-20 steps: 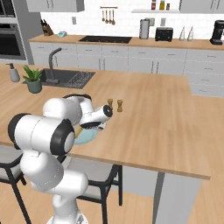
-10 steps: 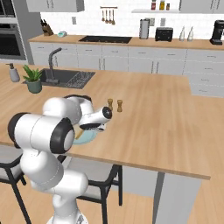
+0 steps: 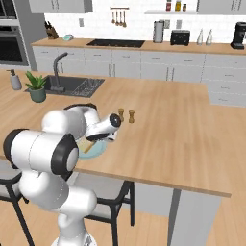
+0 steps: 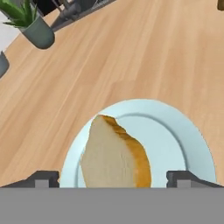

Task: Start the toaster. Once the lever pops up, take the bread to the plate on the dining counter.

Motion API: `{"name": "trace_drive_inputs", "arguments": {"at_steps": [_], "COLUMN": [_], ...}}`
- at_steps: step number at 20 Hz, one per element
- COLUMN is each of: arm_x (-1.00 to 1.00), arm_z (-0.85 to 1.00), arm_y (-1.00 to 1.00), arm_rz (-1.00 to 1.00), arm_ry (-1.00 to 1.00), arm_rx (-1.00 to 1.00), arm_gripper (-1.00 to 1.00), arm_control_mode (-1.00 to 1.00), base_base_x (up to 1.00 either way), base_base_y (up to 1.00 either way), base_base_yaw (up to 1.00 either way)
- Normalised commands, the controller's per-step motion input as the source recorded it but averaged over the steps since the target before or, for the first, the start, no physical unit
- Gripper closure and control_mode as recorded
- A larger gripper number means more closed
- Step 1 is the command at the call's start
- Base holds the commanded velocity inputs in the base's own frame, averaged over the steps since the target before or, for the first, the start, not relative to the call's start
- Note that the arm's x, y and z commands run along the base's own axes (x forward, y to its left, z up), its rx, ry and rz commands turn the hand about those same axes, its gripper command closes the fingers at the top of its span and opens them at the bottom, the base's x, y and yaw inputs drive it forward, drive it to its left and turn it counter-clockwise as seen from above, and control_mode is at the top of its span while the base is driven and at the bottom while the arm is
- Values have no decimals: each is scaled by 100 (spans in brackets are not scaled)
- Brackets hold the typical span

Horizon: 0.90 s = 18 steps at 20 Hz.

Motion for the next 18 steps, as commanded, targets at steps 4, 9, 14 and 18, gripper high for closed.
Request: {"name": "trace_drive_inputs", "arguments": {"at_steps": [4, 9, 14, 18], "arm_x": [-29, -57, -96, -100], "arm_z": [42, 32, 30, 42], "arm_y": [-7, 5, 10, 0], "arm_rz": [-8, -9, -28, -33], "arm_ry": [-2, 0, 0, 1], "arm_rx": [-18, -16, -14, -5], "arm_gripper": [-100, -100, -100, -100], "arm_control_mode": [-100, -100, -100, -100], "base_base_x": [0, 0, 0, 0], "base_base_y": [0, 0, 0, 0], "base_base_yaw": [0, 0, 0, 0]}}
